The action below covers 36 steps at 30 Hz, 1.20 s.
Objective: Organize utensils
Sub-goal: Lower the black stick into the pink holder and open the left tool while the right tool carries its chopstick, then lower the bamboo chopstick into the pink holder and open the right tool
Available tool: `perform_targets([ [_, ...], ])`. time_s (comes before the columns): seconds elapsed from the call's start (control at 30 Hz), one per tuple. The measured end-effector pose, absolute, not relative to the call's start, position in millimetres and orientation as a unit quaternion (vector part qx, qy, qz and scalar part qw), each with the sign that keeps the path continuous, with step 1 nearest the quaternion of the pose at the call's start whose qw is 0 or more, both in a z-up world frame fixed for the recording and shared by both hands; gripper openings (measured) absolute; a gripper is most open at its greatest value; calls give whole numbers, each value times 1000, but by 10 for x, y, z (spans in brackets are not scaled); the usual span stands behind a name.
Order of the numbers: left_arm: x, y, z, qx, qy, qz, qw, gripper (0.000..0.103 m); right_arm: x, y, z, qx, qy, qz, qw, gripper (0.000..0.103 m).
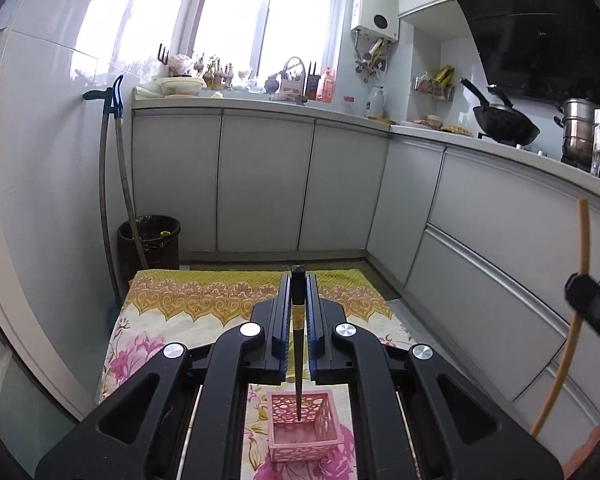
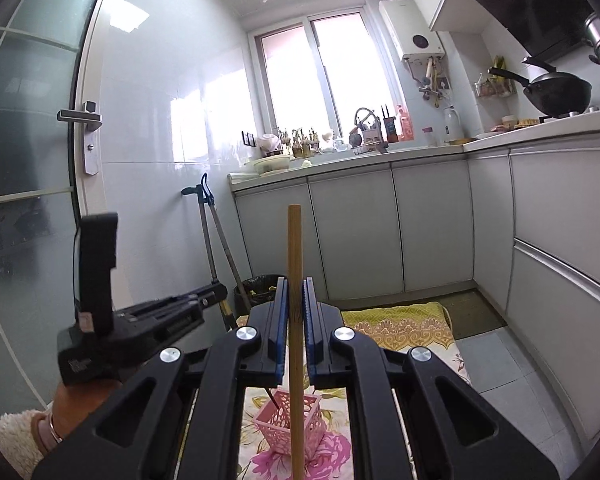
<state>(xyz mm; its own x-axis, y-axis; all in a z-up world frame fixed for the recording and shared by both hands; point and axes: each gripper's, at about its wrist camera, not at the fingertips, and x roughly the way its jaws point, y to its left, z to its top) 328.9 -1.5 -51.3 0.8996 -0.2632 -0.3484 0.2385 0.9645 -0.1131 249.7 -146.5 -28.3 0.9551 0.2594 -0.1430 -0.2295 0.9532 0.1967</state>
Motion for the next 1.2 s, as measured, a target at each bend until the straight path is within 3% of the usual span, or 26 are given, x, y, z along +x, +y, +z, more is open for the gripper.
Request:
perform_targets([
  [0.3, 3518, 11, -980, -33, 230, -114, 966, 8, 2605, -1488, -409, 104, 85, 123, 983, 7],
  [0.37, 3516, 35, -992, -34, 234, -111, 965, 17, 2632, -1465, -415, 104, 86, 123, 983, 7],
  [0.47, 3440, 74, -927, -38, 226, -114, 967, 21, 2678, -1434, -419, 104, 87, 125, 983, 7],
  [0.53, 3353, 137, -842, -46, 215, -116, 969, 29, 2722, -1403, -429, 104, 88, 126, 983, 7],
  [0.6, 3258, 201, -755, -53, 204, -110, 971, 45, 2779, -1369, -437, 105, 89, 128, 982, 7],
  [0.77, 3061, 383, -640, -50, 204, -61, 976, 63, 2934, -1285, -421, 118, 76, 128, 982, 7],
  [1.2, 2996, 697, -539, -55, 210, -5, 976, 64, 3499, -1035, -567, 135, 44, 95, 985, 7],
])
